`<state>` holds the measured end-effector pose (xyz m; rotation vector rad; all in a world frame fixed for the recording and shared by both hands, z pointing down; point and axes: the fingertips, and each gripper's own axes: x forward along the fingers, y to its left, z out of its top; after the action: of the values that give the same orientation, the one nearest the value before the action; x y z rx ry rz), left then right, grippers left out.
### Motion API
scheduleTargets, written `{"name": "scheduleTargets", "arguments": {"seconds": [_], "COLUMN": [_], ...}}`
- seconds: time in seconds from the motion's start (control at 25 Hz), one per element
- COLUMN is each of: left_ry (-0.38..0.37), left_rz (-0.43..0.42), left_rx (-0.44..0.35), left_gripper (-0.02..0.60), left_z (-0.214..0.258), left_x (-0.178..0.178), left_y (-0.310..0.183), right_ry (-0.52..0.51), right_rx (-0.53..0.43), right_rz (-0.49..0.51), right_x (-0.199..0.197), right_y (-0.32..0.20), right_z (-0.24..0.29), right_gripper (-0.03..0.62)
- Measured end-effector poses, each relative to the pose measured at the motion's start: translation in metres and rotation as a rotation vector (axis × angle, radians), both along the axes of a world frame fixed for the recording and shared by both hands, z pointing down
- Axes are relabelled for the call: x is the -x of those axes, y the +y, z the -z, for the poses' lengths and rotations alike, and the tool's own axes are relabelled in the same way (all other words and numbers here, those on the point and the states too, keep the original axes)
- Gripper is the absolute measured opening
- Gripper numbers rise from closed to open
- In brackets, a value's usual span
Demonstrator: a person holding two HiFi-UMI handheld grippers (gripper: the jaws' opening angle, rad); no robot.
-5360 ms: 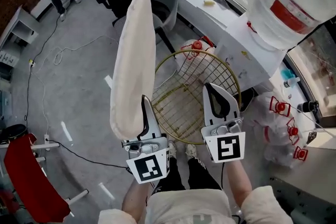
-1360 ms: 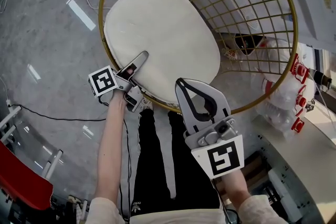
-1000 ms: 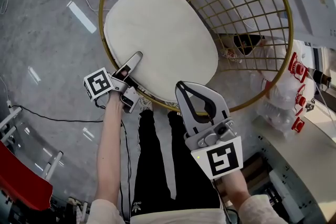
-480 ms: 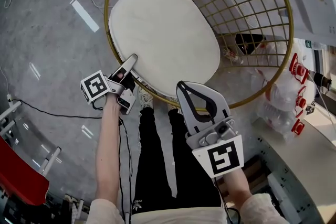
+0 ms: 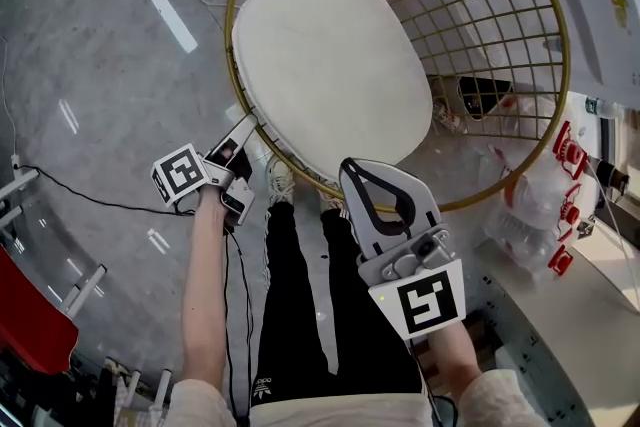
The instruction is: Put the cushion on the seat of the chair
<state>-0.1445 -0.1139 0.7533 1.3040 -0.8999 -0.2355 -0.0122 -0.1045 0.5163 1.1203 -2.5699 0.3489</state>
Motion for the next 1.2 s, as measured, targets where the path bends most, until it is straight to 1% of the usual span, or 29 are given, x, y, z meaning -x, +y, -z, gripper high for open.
{"name": "scheduleTargets", "arguments": {"seconds": [0.08,0.12,0.16,0.2,0.28,0.36,0.4,0.44,0.48,0.56,0.6,0.68,0.76,0.8,0.88,0.92,1.0,1.04,1.08,1.2], "left_ry": [-0.048,-0.084,-0.136,-0.204,-0.362,-0.53,-0.612,-0.685,-0.741,-0.838,-0.904,-1.059,-1.198,-1.246,-1.308,-1.338,-1.4,-1.414,-1.403,-1.283], "left_rz": [0.015,0.031,0.05,0.07,0.105,0.134,0.155,0.187,0.228,0.319,0.357,0.412,0.455,0.484,0.564,0.609,0.681,0.691,0.682,0.623], "left_rx": [-0.005,-0.012,-0.019,-0.021,-0.014,0.005,0.011,0.01,-0.003,-0.047,-0.072,-0.131,-0.224,-0.271,-0.35,-0.394,-0.506,-0.558,-0.601,-0.733], "left_gripper": [0.219,0.216,0.191,0.175,0.137,0.085,0.048,0.016,0.014,0.012,0.012,0.012,0.012,0.012,0.012,0.012,0.012,0.012,0.012,0.012], "left_z": [-0.001,0.001,0.002,0.003,0.006,0.012,0.019,0.028,0.041,0.078,0.1,0.146,0.192,0.216,0.273,0.309,0.389,0.427,0.459,0.539], "left_x": [0.011,0.018,0.027,0.037,0.06,0.085,0.098,0.11,0.122,0.143,0.154,0.17,0.183,0.189,0.199,0.204,0.209,0.204,0.193,0.145], "left_y": [0.004,0.005,0.006,0.007,0.01,0.016,0.019,0.021,0.022,0.021,0.02,0.02,0.019,0.021,0.025,0.021,-0.005,-0.017,-0.022,-0.01], "right_ry": [0.005,0.01,0.017,0.024,0.03,0.02,0.011,0.0,-0.013,-0.042,-0.052,-0.052,-0.035,-0.039,-0.067,-0.084,-0.129,-0.15,-0.165,-0.2], "right_rx": [0.002,0.004,0.006,0.008,0.013,0.013,0.009,0.003,-0.006,-0.025,-0.035,-0.058,-0.095,-0.108,-0.132,-0.161,-0.252,-0.288,-0.31,-0.352], "right_rz": [0.013,0.017,0.019,0.017,0.007,-0.004,-0.011,-0.018,-0.025,-0.033,-0.039,-0.07,-0.108,-0.125,-0.156,-0.171,-0.198,-0.21,-0.221,-0.236], "right_x": [0.003,0.005,0.005,0.005,0.005,0.006,0.006,0.007,0.007,0.009,0.009,0.007,0.006,0.008,0.01,0.011,0.014,0.014,0.011,0.011], "right_y": [0.0,0.0,-0.001,-0.002,-0.005,-0.009,-0.012,-0.015,-0.018,-0.025,-0.029,-0.04,-0.05,-0.053,-0.055,-0.062,-0.089,-0.099,-0.102,-0.082], "right_z": [-0.001,-0.002,-0.003,-0.004,-0.005,-0.001,0.004,0.009,0.017,0.038,0.05,0.068,0.08,0.087,0.118,0.142,0.197,0.224,0.249,0.32], "right_gripper": [0.017,0.017,0.017,0.017,0.017,0.017,0.017,0.017,0.017,0.017,0.017,0.017,0.017,0.017,0.017,0.017,0.017,0.017,0.017,0.017]}}
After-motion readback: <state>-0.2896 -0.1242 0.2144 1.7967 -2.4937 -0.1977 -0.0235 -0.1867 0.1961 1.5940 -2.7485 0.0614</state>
